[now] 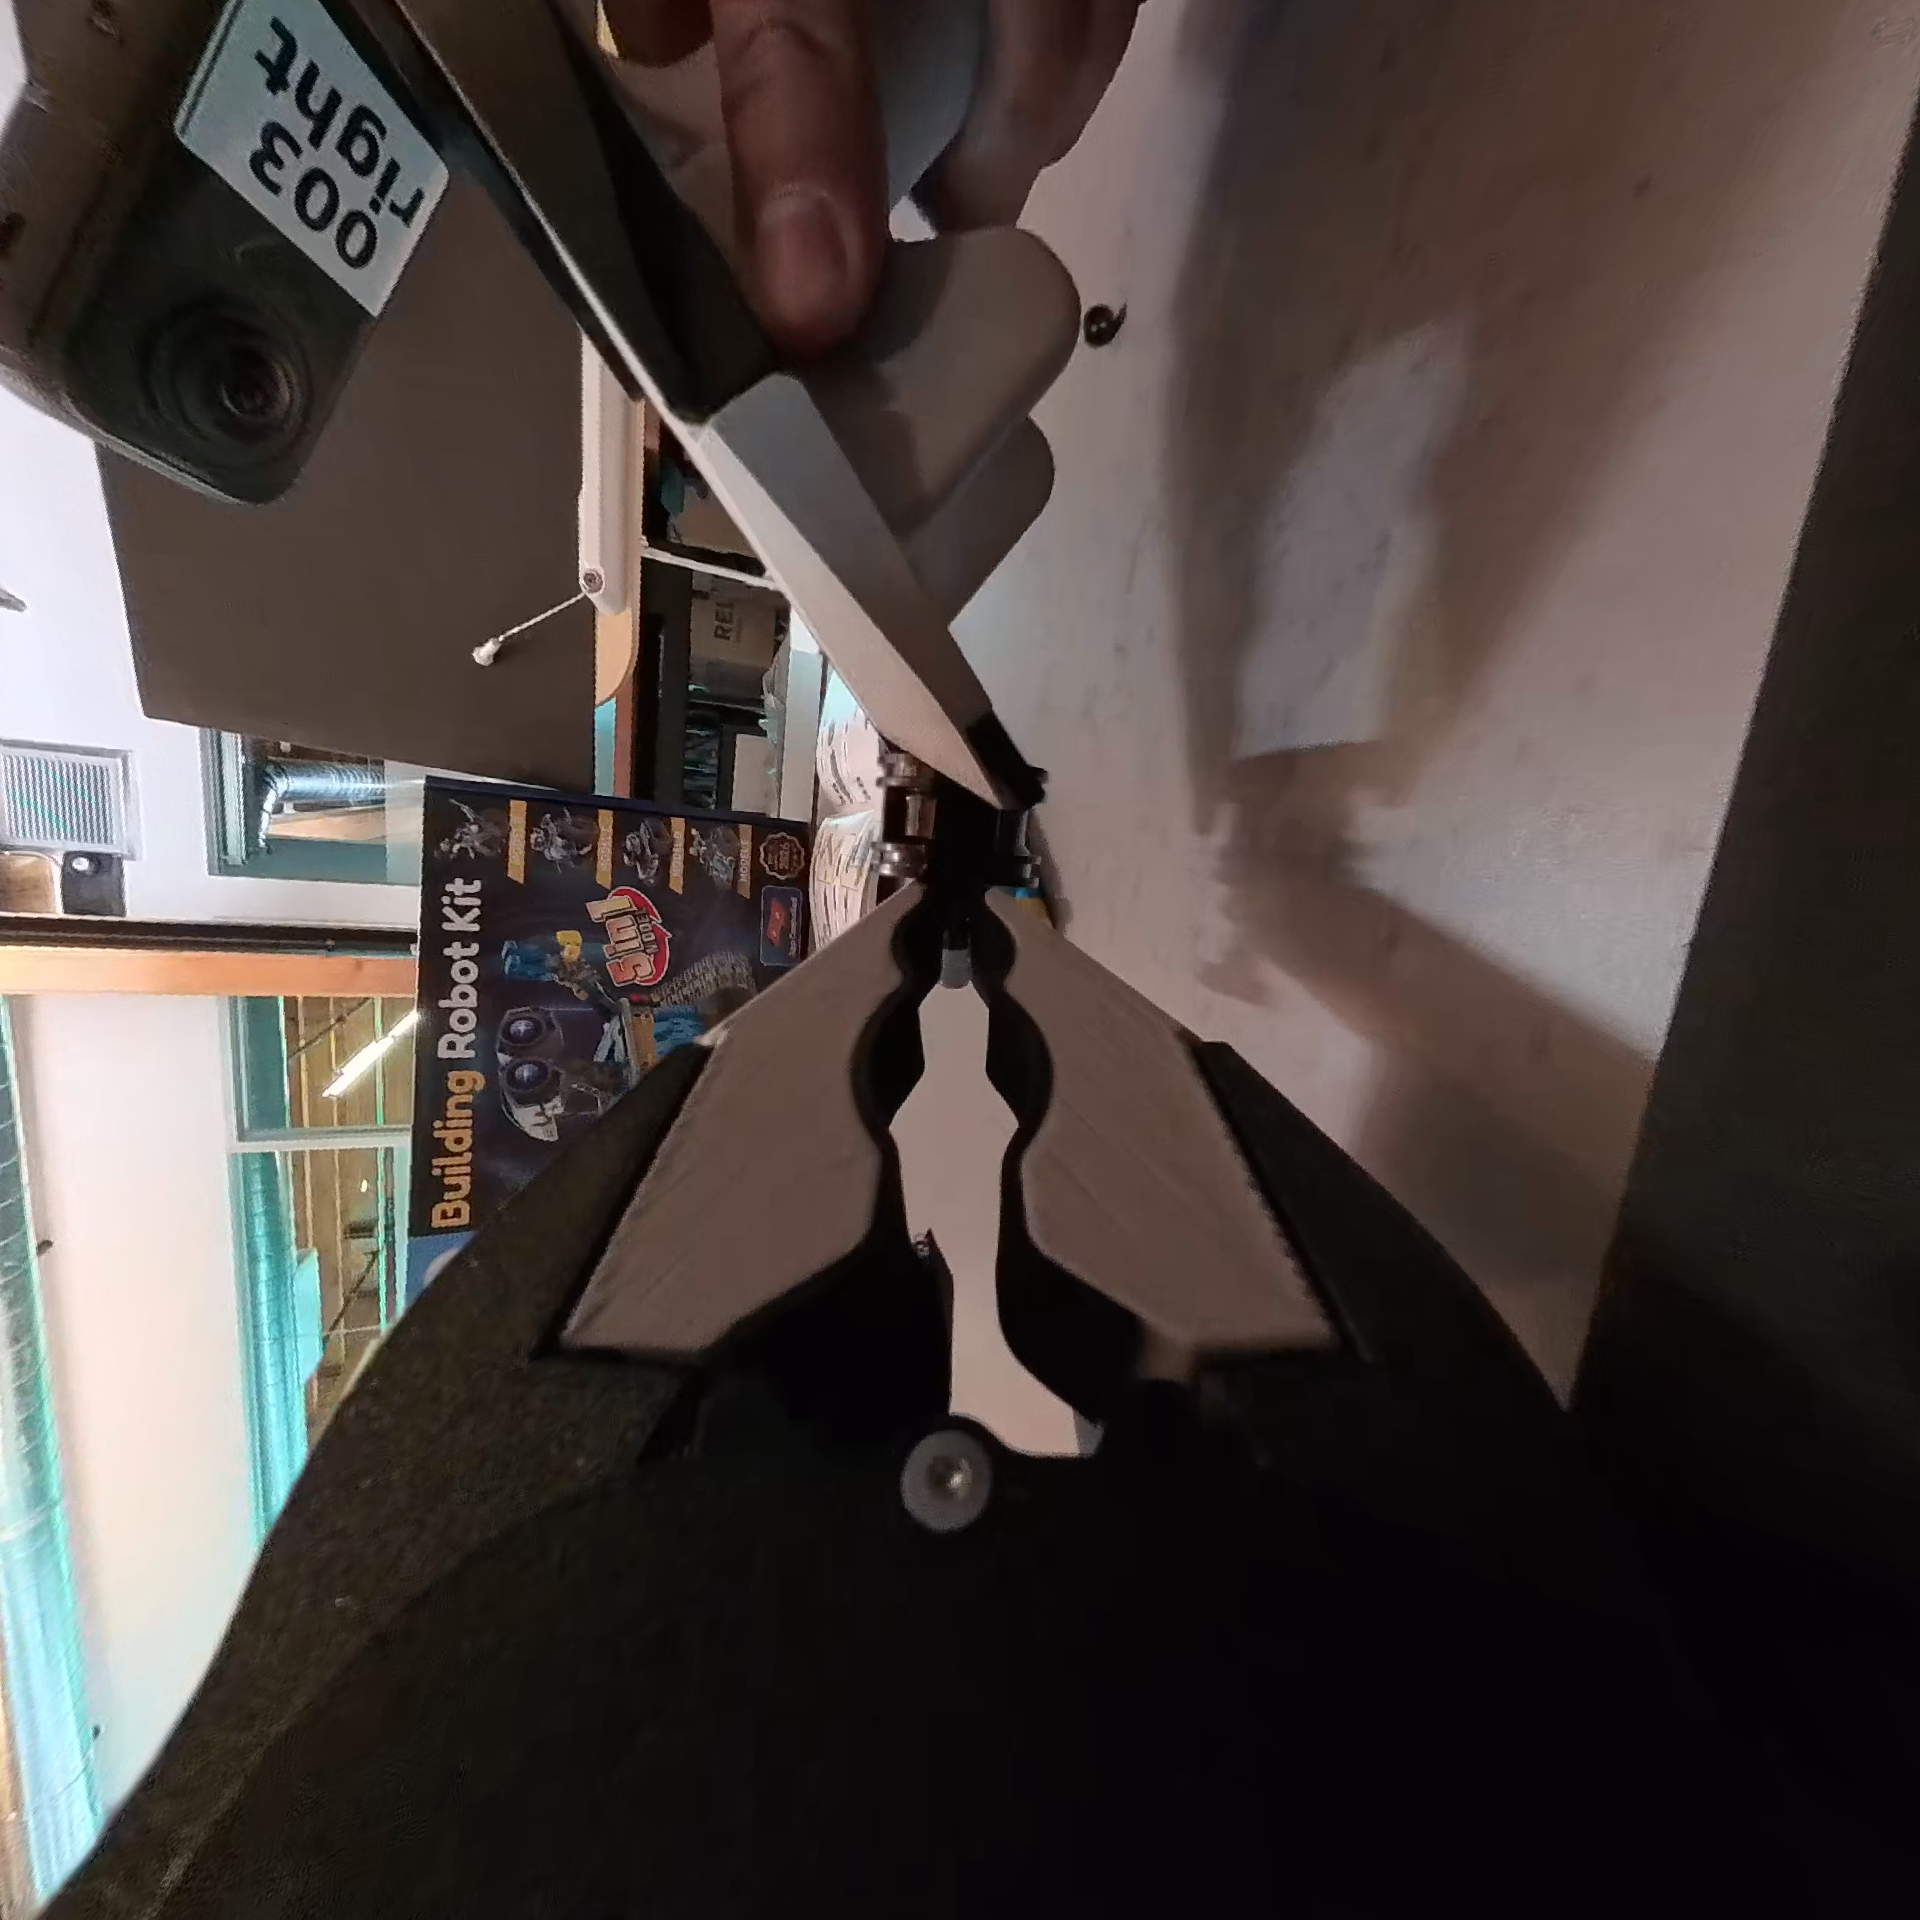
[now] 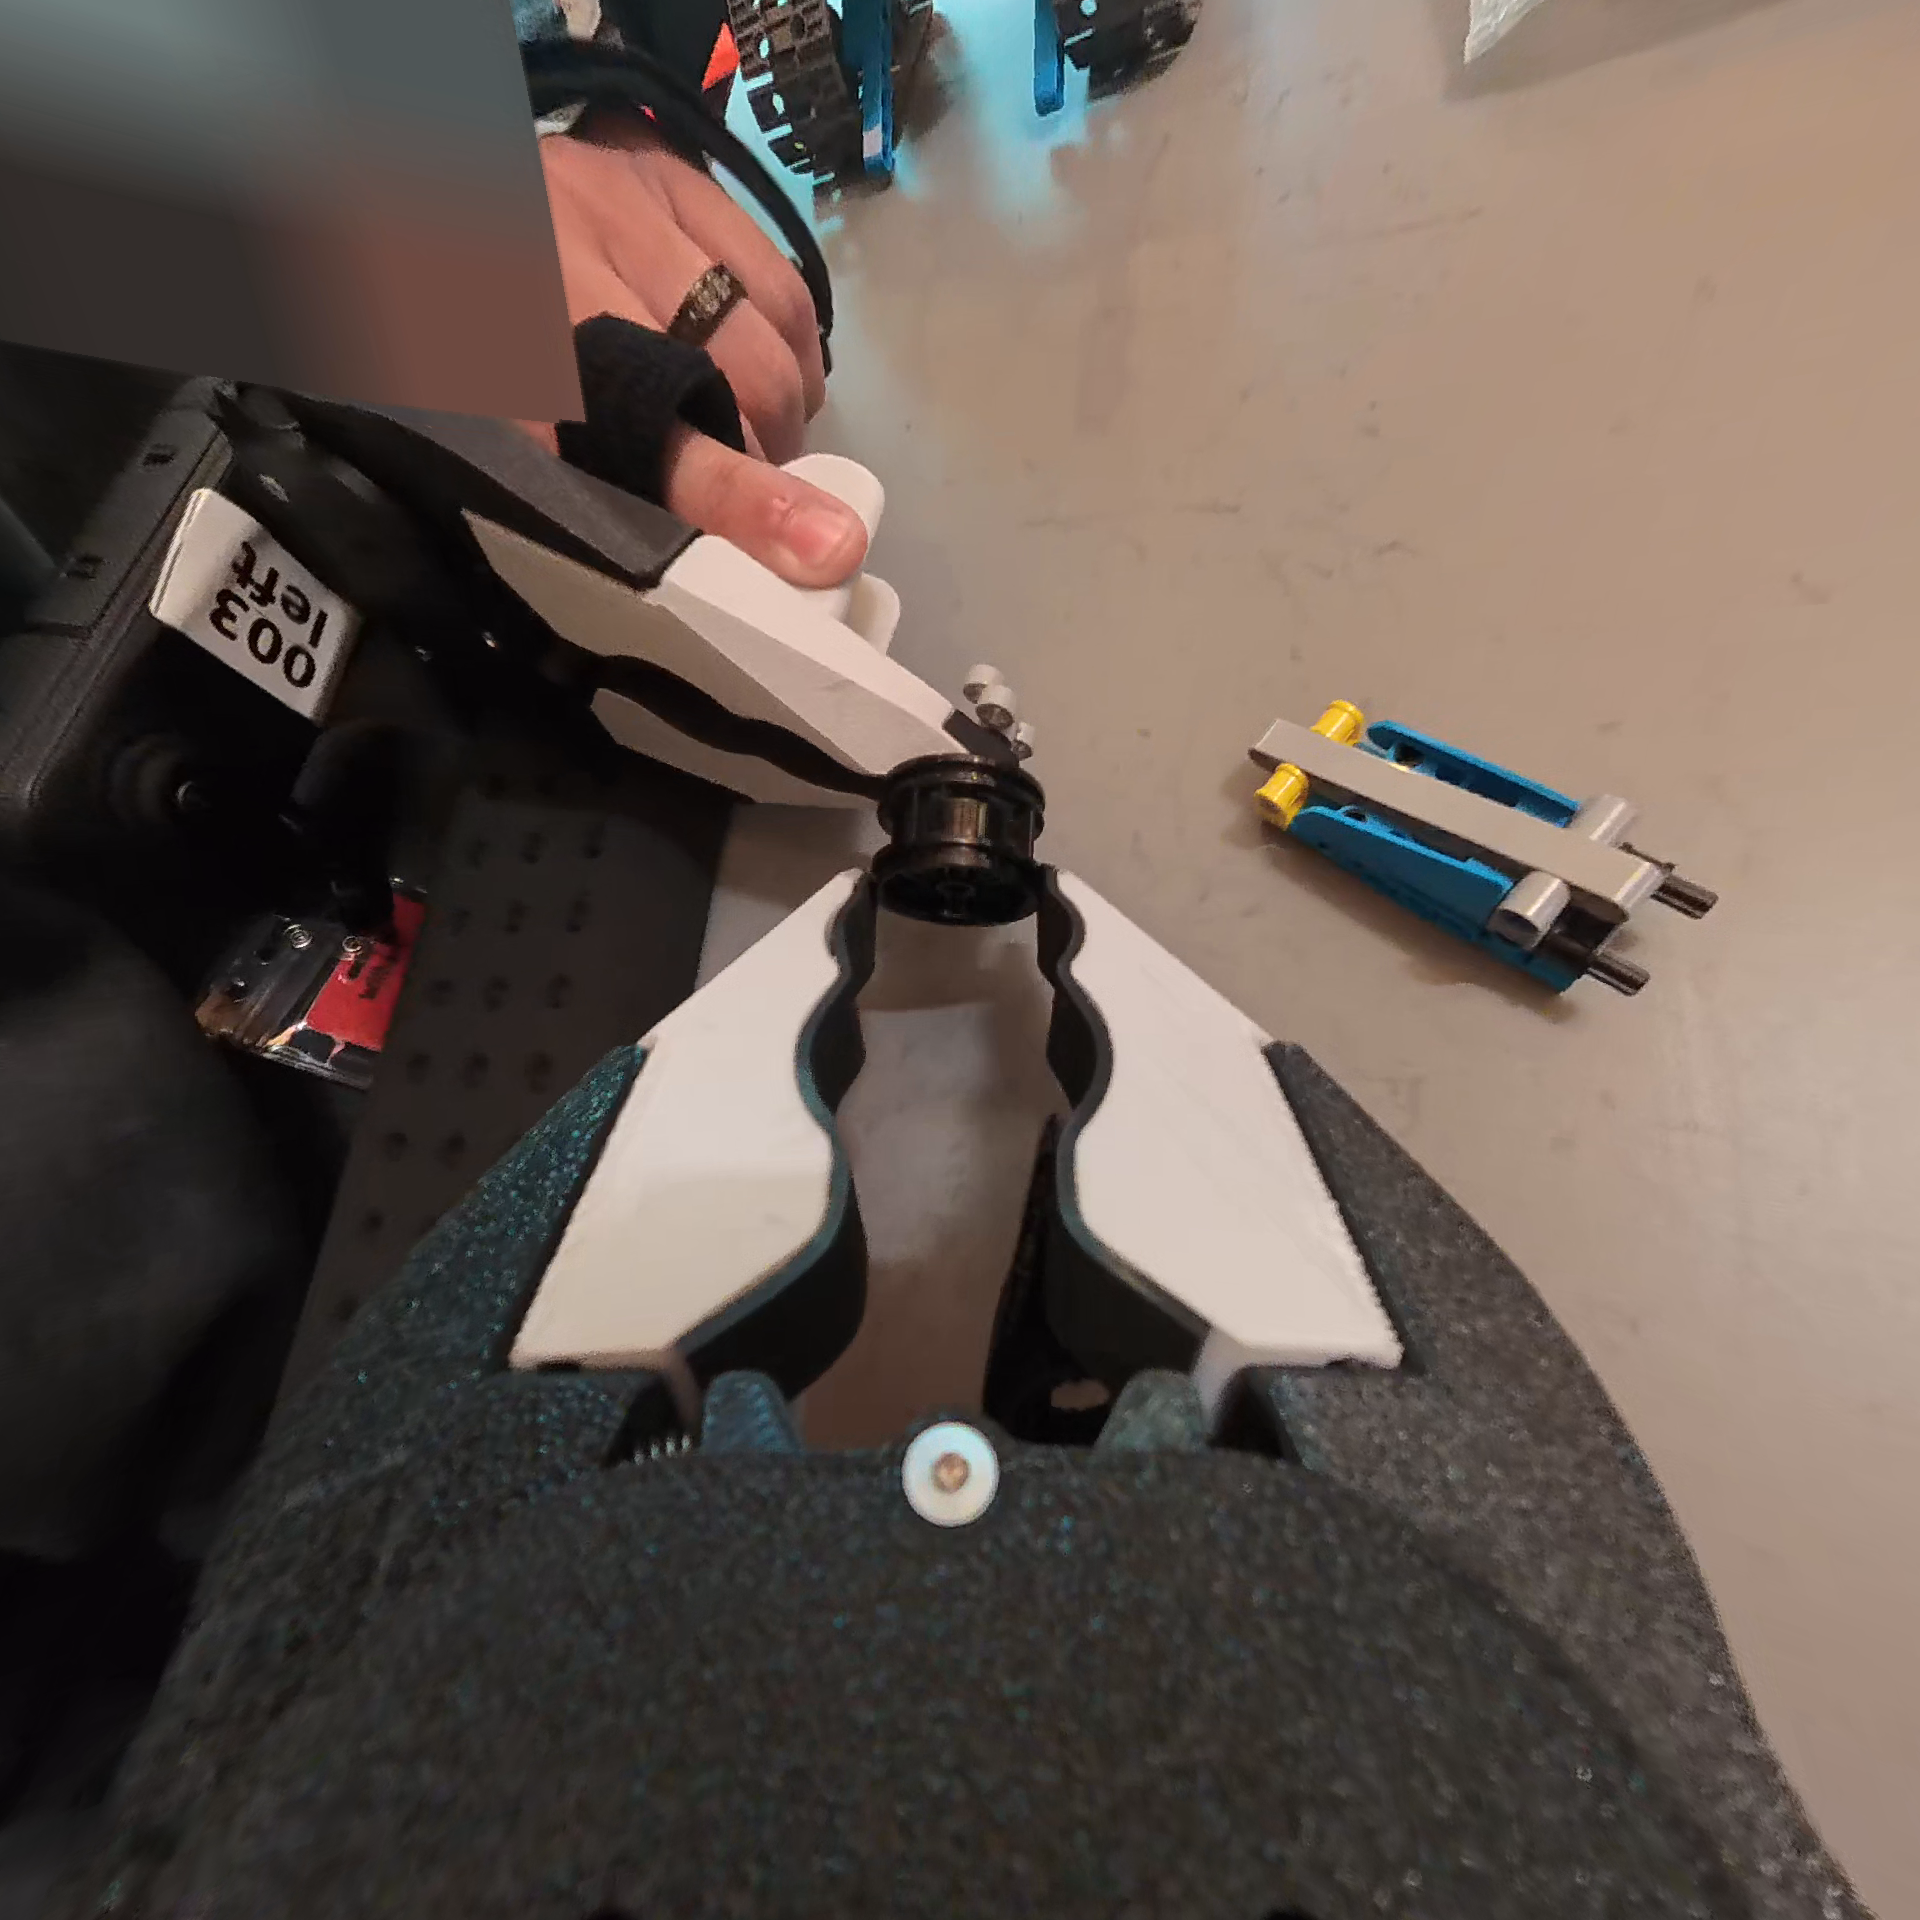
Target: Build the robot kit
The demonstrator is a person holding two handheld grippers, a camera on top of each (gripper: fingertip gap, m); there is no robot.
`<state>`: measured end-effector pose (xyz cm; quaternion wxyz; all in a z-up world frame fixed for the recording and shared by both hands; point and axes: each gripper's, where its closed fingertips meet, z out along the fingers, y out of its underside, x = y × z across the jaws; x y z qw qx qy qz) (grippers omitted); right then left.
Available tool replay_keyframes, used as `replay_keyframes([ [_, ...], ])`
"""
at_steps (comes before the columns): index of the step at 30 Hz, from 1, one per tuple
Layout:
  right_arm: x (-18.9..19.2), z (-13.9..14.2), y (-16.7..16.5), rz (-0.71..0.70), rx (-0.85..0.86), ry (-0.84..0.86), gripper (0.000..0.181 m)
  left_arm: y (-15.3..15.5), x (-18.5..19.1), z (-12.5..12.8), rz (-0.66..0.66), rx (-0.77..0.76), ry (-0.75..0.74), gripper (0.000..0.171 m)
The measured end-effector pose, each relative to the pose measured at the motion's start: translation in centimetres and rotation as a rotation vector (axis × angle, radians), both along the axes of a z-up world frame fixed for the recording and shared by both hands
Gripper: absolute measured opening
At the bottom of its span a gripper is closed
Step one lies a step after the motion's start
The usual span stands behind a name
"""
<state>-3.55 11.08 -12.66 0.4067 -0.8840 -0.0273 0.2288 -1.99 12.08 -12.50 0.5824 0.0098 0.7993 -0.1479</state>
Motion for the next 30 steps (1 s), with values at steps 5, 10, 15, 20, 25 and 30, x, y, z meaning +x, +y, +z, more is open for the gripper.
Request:
replay_keyframes([
  [5, 0.6, 0.2, 0.6, -0.039, 0.027, -0.054, 0.031, 0.5, 0.3, 0.1, 0.045, 0.014, -0.015, 0.001],
  [10, 0.7, 0.1, 0.9, -0.083, 0.009, 0.060, 0.030, 0.8, 0.5, 0.1, 0.067, 0.015, -0.013, 0.001],
  [15, 0.6, 0.6, 0.9, -0.112, 0.006, 0.263, 0.030, 0.2, 0.1, 0.0, 0.031, 0.030, -0.014, 0.000],
  [20, 0.8, 0.8, 0.6, -0.119, 0.010, 0.256, 0.031, 0.2, 0.3, 0.2, 0.036, 0.005, -0.006, 0.002],
  [25, 0.8, 0.3, 0.7, -0.113, -0.002, 0.237, 0.031, 0.3, 0.5, -0.1, 0.034, -0.066, 0.054, 0.002],
  [30, 1.1, 0.6, 1.0, -0.121, 0.023, 0.199, 0.031, 0.4, 0.6, -0.5, 0.027, -0.241, 0.205, 0.002],
])
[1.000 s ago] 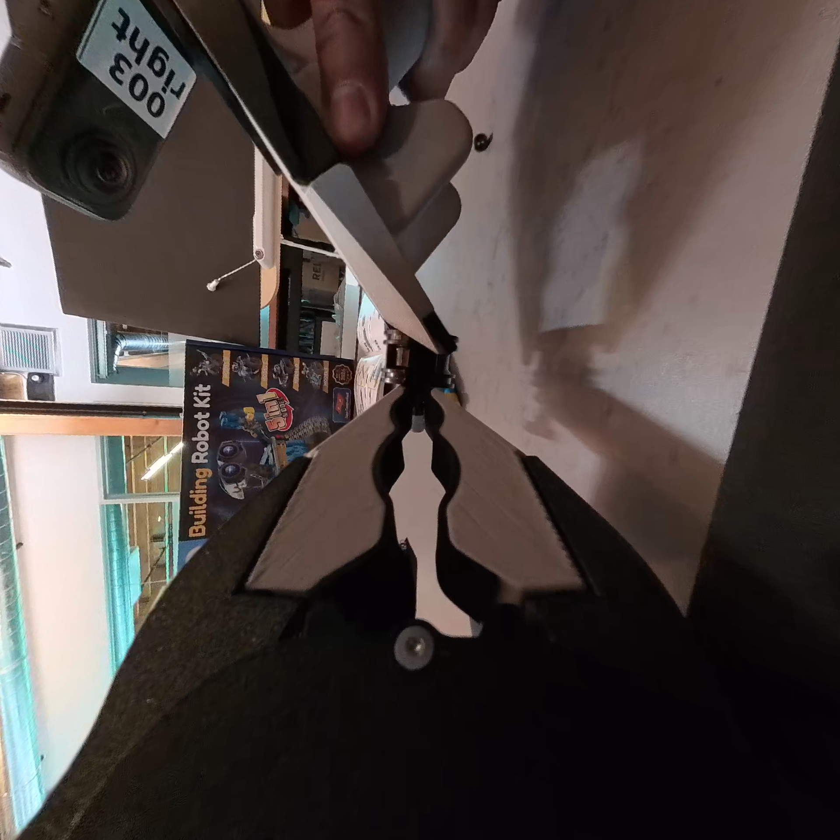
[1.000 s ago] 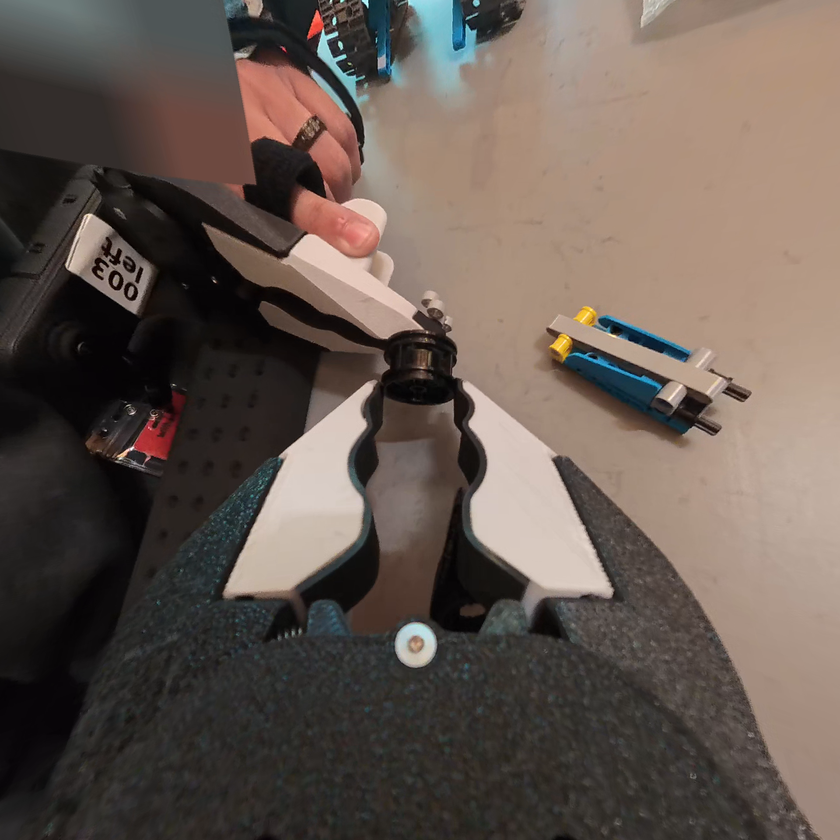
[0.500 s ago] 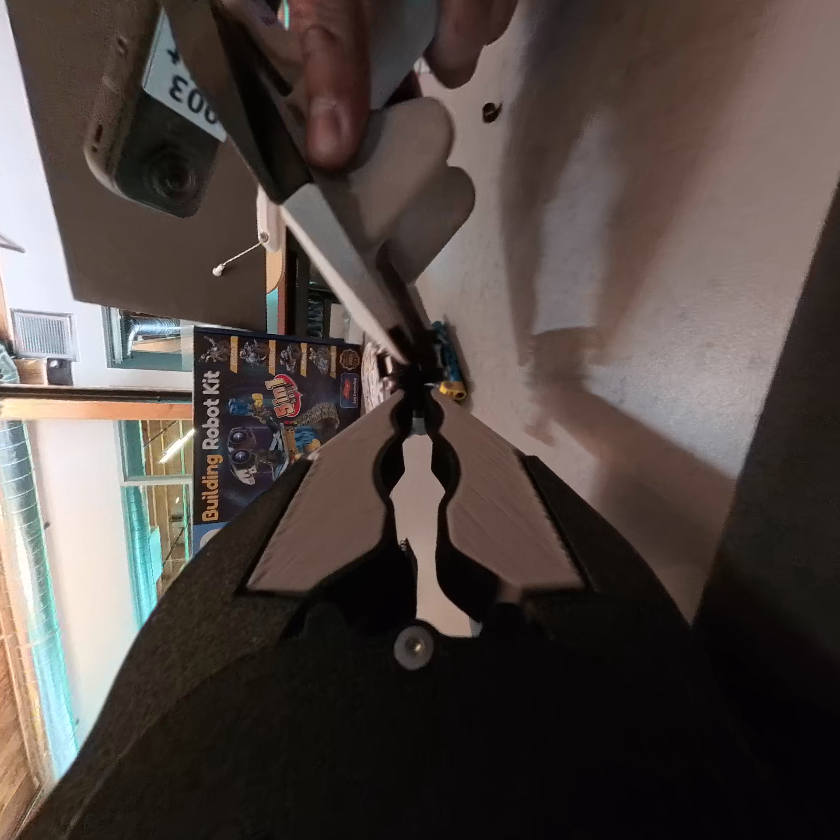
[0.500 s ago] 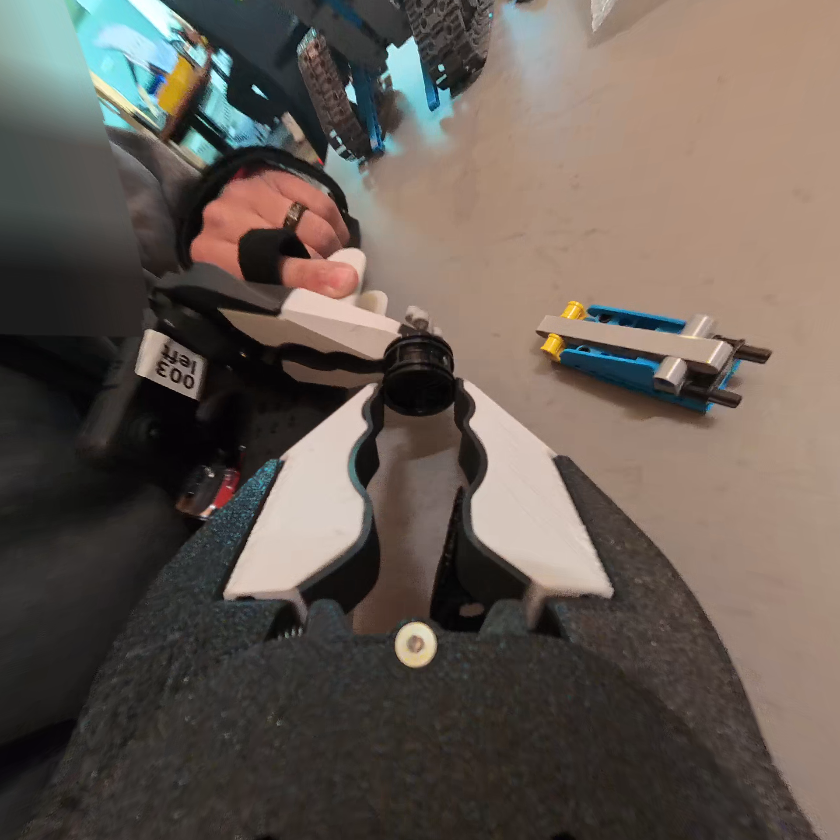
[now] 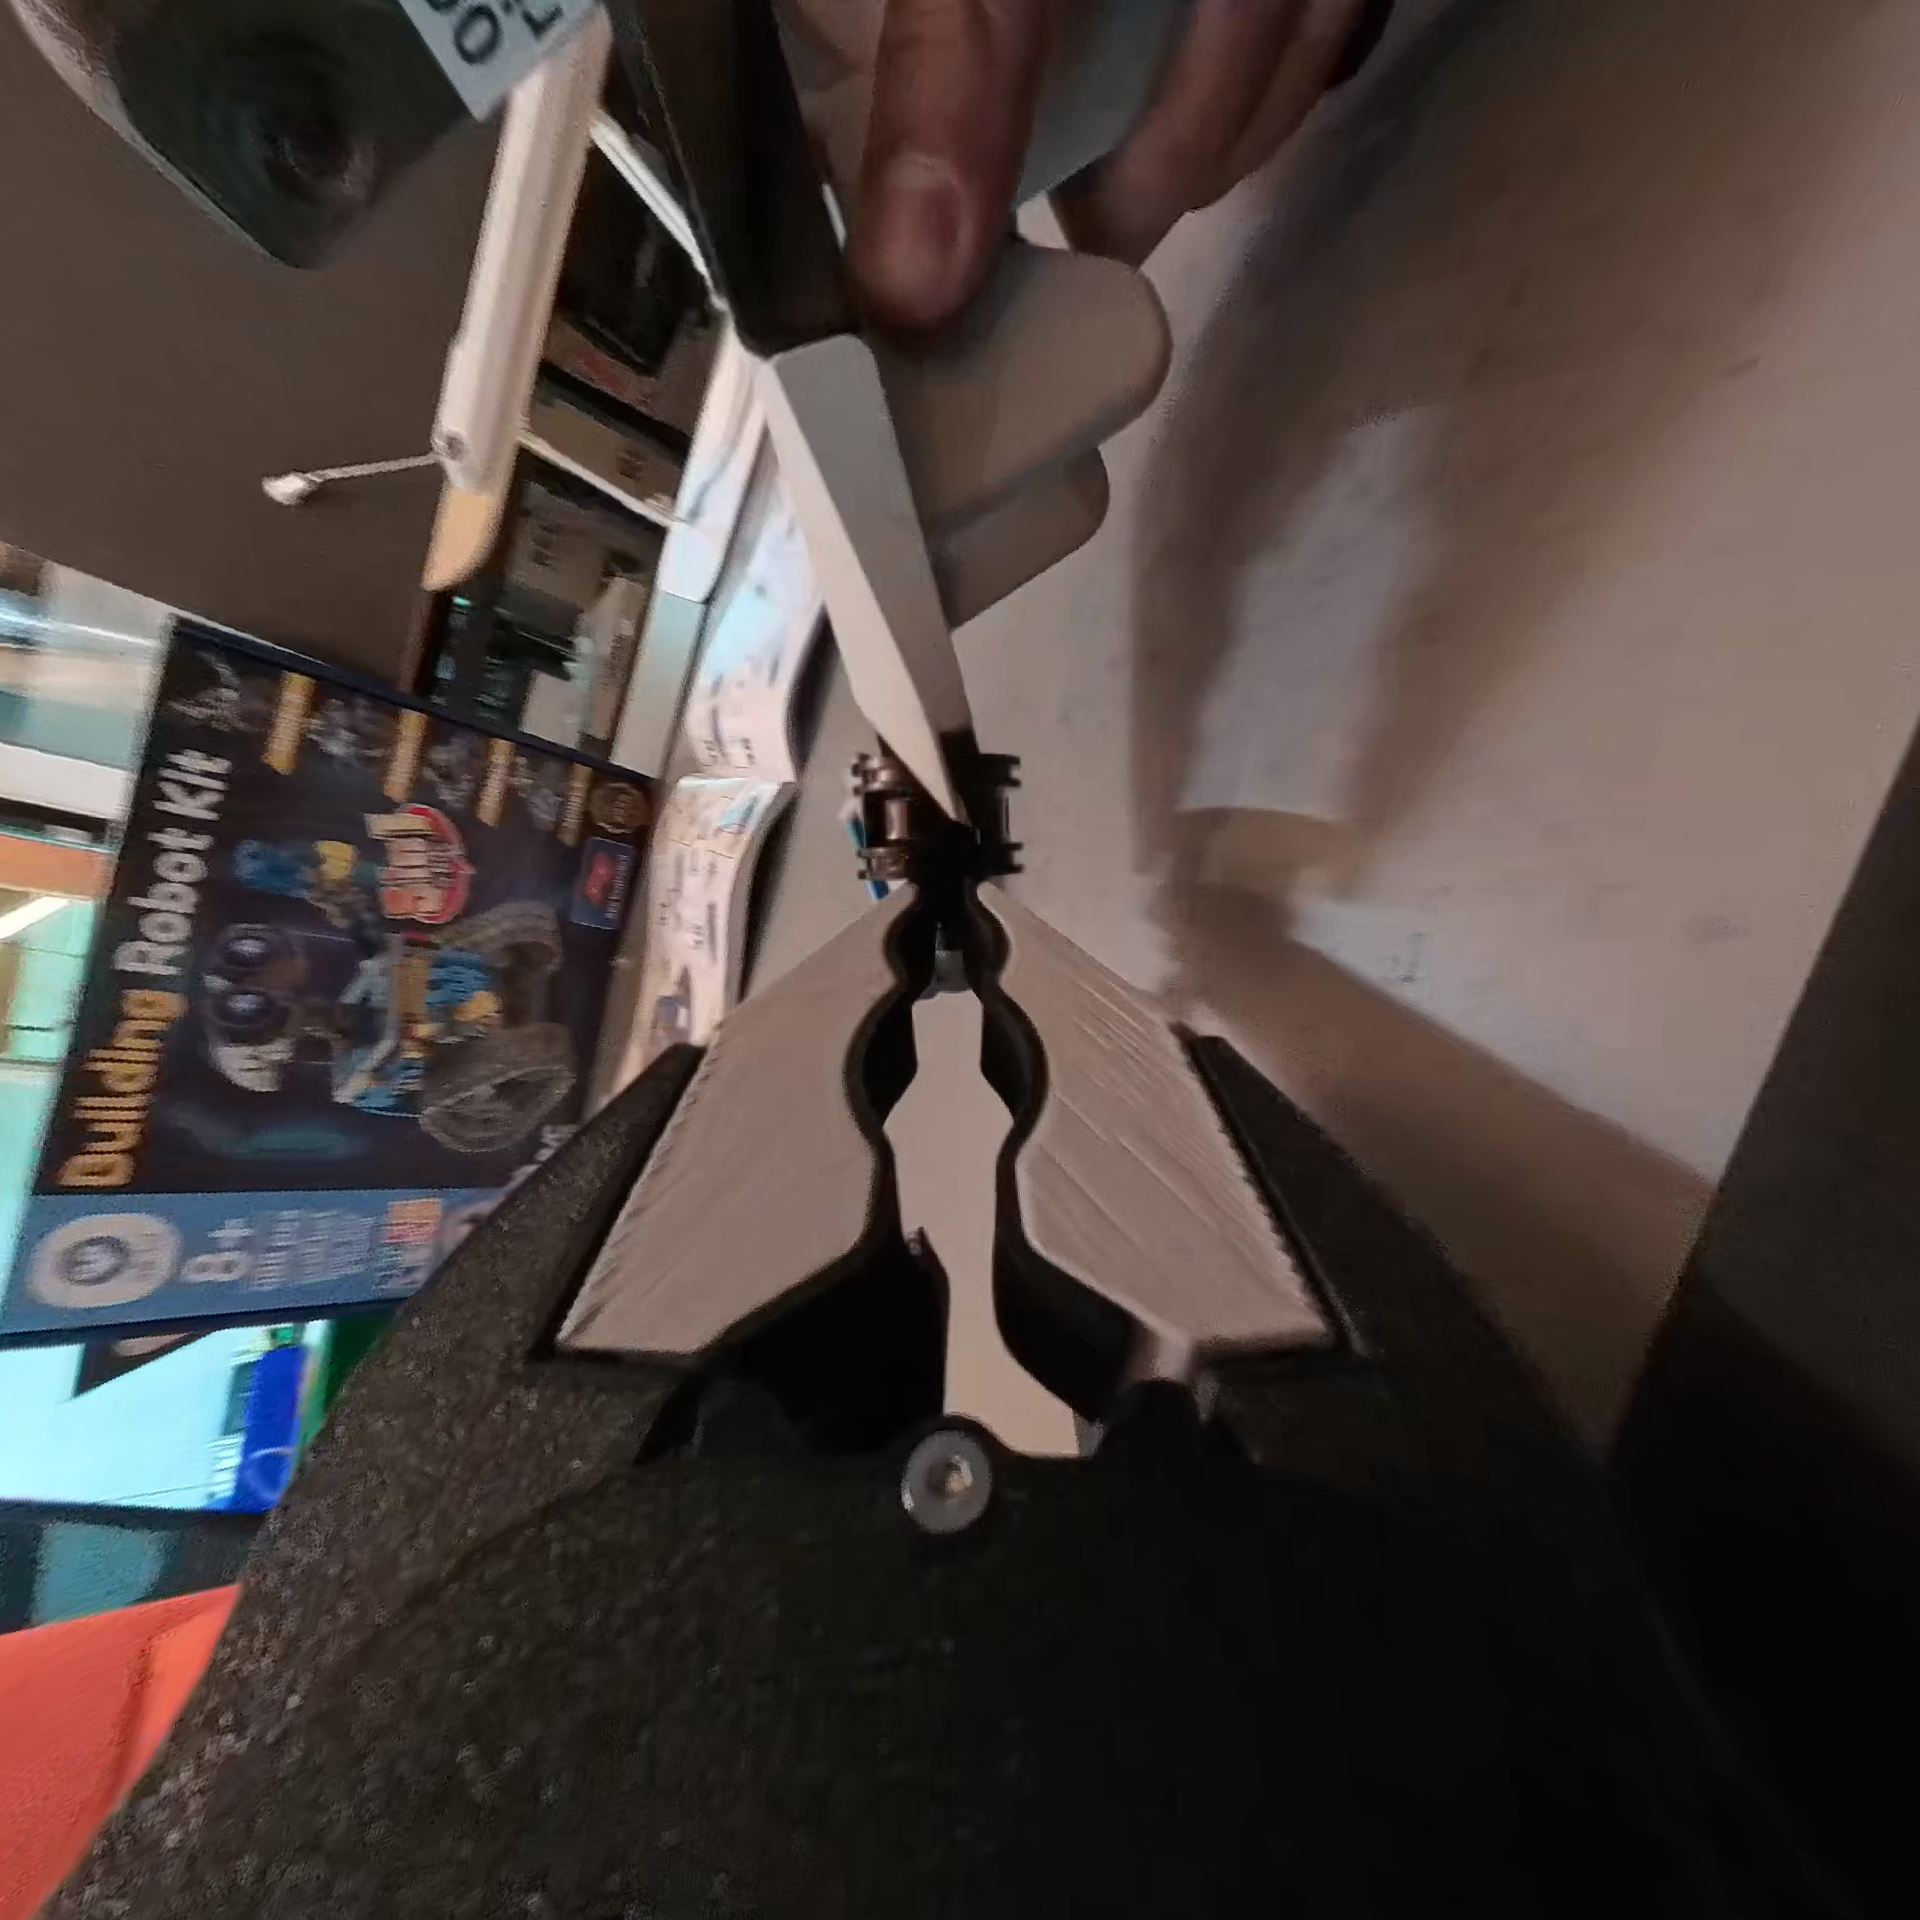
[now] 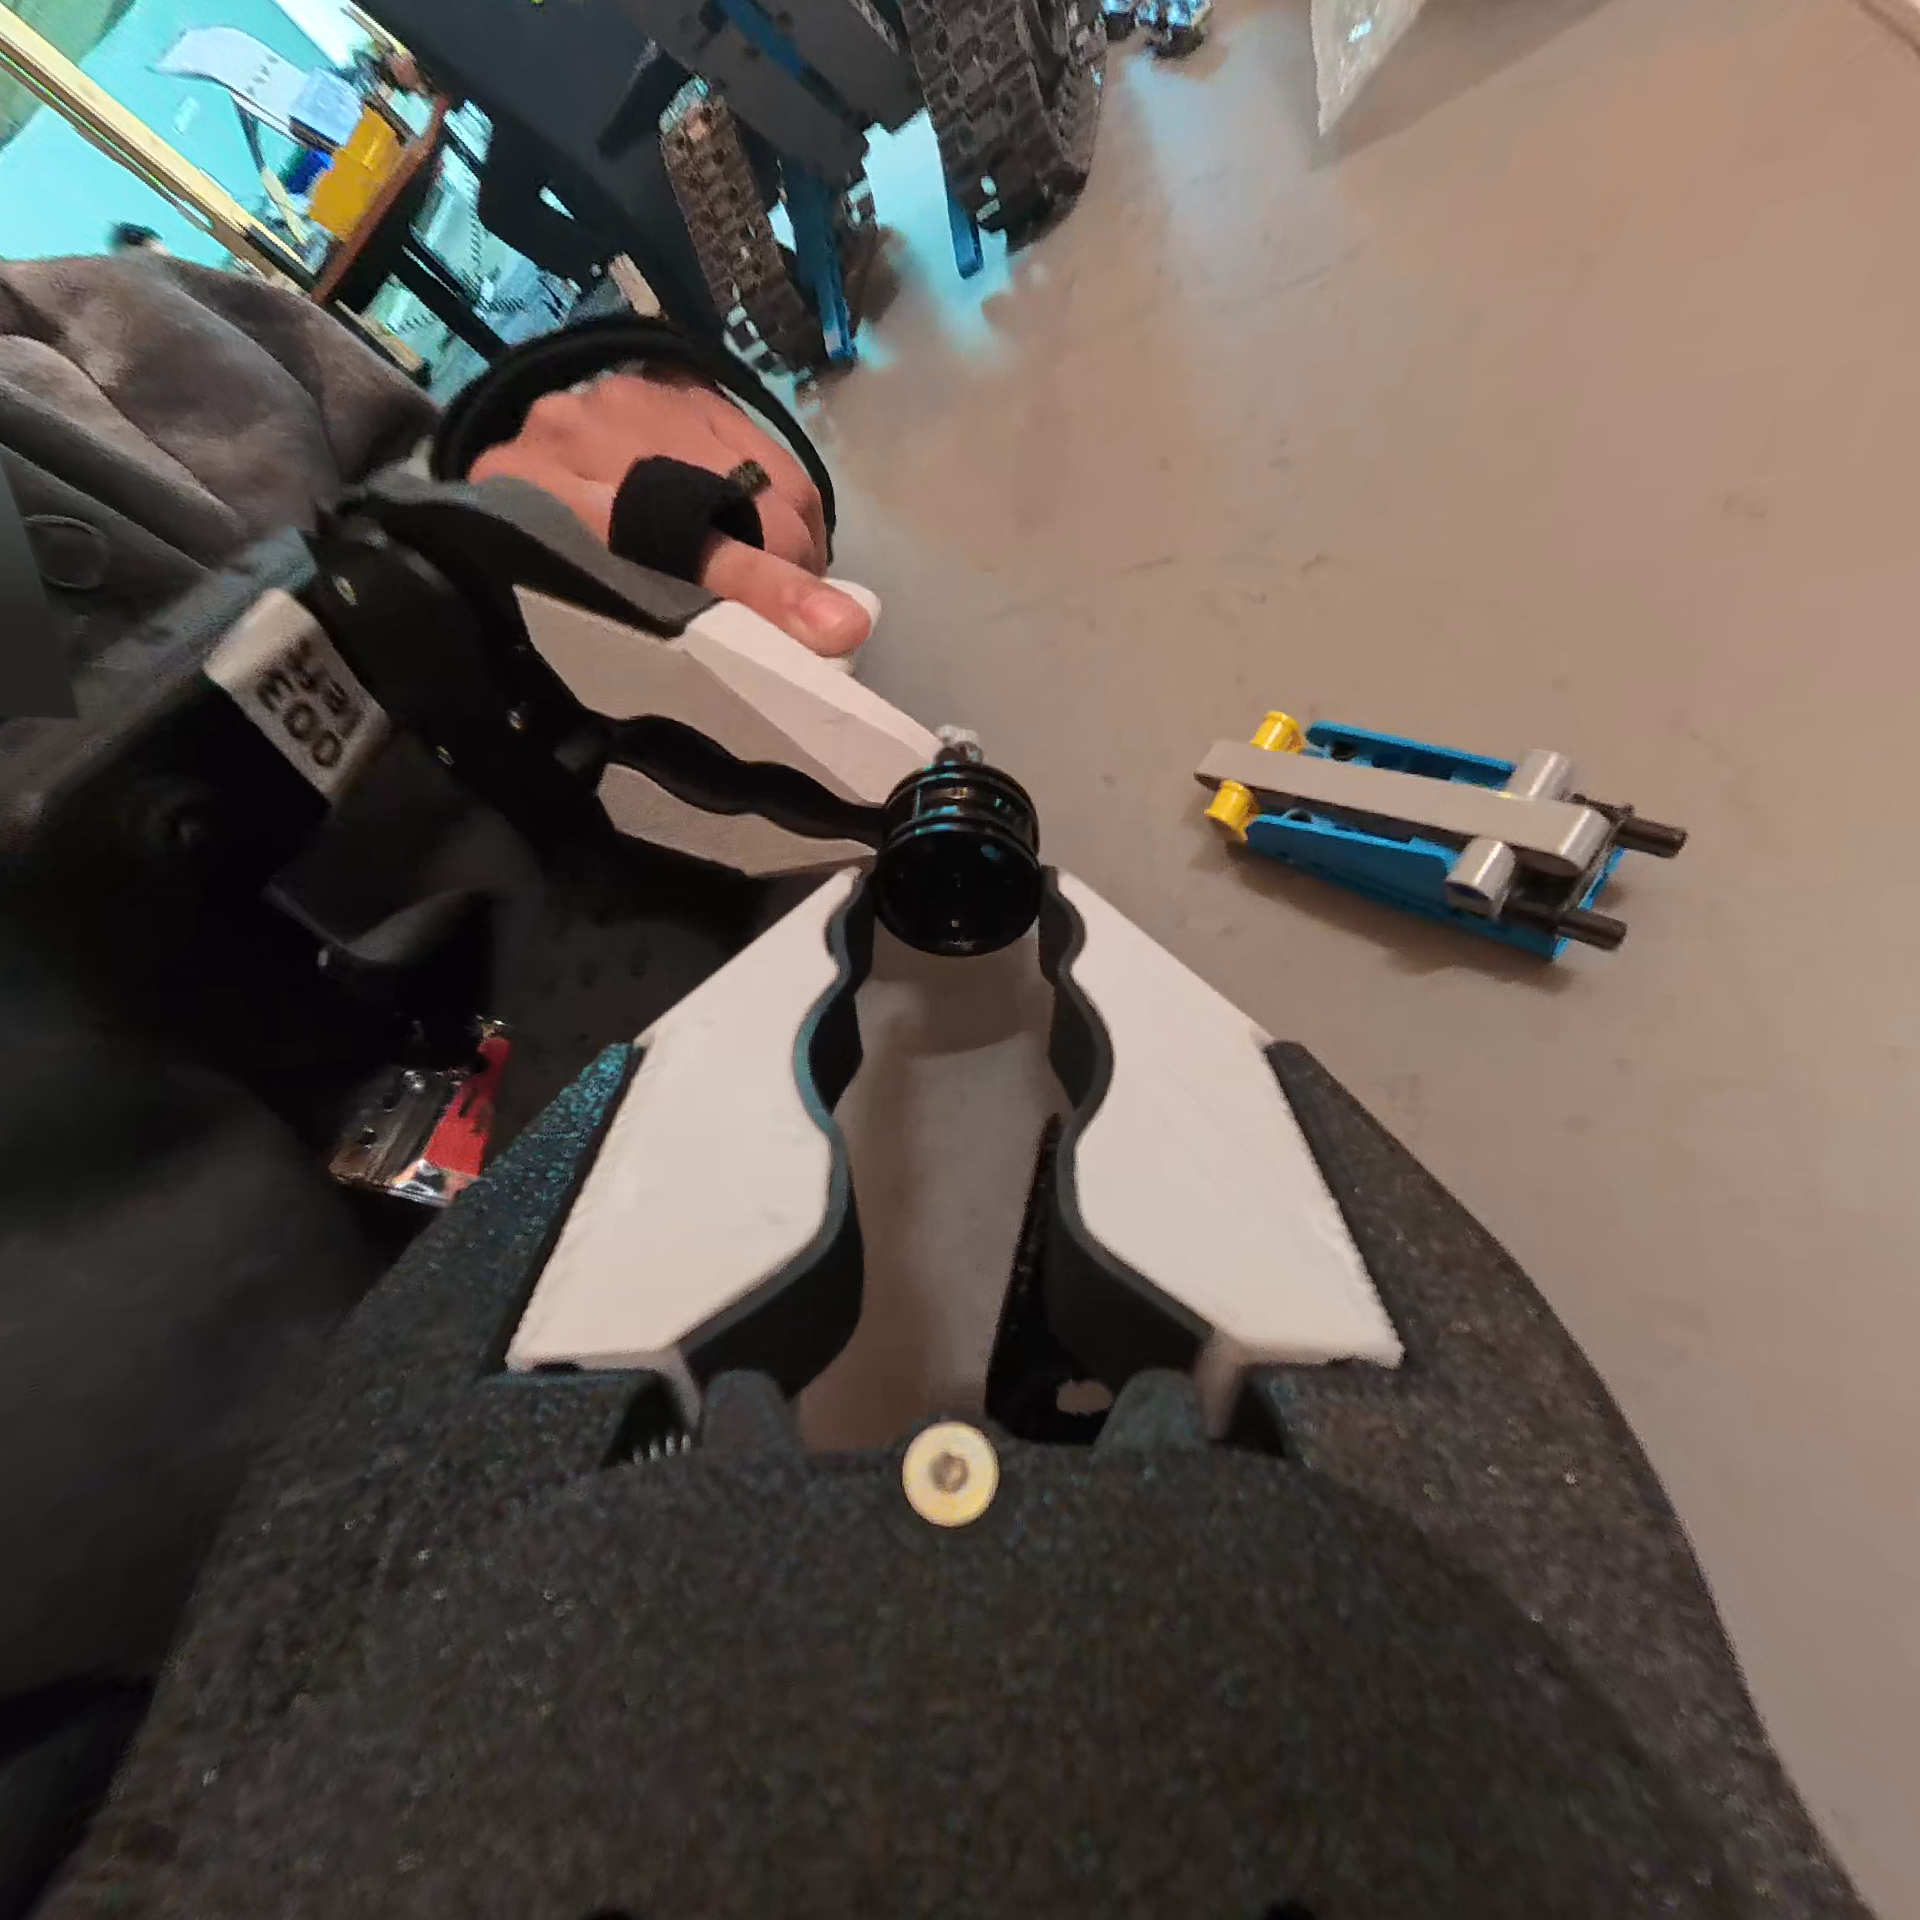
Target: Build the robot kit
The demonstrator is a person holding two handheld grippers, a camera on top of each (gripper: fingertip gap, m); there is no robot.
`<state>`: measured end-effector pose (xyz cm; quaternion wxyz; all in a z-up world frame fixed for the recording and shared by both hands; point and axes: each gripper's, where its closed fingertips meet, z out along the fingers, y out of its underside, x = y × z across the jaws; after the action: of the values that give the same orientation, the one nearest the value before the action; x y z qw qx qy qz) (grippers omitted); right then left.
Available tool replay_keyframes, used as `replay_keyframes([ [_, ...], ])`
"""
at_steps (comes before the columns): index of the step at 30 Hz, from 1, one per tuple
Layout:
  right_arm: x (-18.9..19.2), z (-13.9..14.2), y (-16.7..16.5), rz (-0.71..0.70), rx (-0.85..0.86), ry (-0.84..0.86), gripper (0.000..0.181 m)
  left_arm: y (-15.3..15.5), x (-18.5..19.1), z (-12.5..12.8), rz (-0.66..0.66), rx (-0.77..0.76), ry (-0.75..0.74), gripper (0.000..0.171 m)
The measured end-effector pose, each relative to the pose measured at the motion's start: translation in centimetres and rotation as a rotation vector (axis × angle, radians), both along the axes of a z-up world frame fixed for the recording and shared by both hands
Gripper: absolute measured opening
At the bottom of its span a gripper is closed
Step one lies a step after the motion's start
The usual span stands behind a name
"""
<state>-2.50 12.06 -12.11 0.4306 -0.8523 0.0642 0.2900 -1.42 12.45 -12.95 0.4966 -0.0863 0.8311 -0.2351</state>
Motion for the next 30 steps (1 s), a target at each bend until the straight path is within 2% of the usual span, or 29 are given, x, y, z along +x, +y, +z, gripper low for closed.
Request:
replay_keyframes([
  [8, 0.3, -2.9, -0.8, 0.005, -0.138, -0.064, 0.032, -0.6, -0.4, -2.5, -0.036, -0.109, 0.236, 0.003],
  [17, 0.5, -3.3, -0.9, 0.028, -0.127, -0.115, 0.031, -0.8, -0.5, -2.5, -0.042, -0.101, 0.227, 0.013],
  [19, 0.7, -3.3, -1.0, 0.028, -0.128, -0.136, 0.031, -0.7, -0.5, -2.3, -0.034, -0.112, 0.221, 0.021],
  [24, 0.6, -3.4, -1.2, 0.032, -0.130, -0.141, 0.031, -0.4, -0.9, -1.2, -0.028, -0.201, 0.239, 0.030],
  [26, 0.7, -3.4, -1.3, 0.034, -0.131, -0.154, 0.031, -0.1, -1.1, -1.0, -0.021, -0.268, 0.295, 0.031],
  [30, 1.0, -3.4, -1.6, 0.028, -0.143, -0.169, 0.031, 1.1, -1.3, -2.4, 0.022, -0.385, 0.505, 0.038],
])
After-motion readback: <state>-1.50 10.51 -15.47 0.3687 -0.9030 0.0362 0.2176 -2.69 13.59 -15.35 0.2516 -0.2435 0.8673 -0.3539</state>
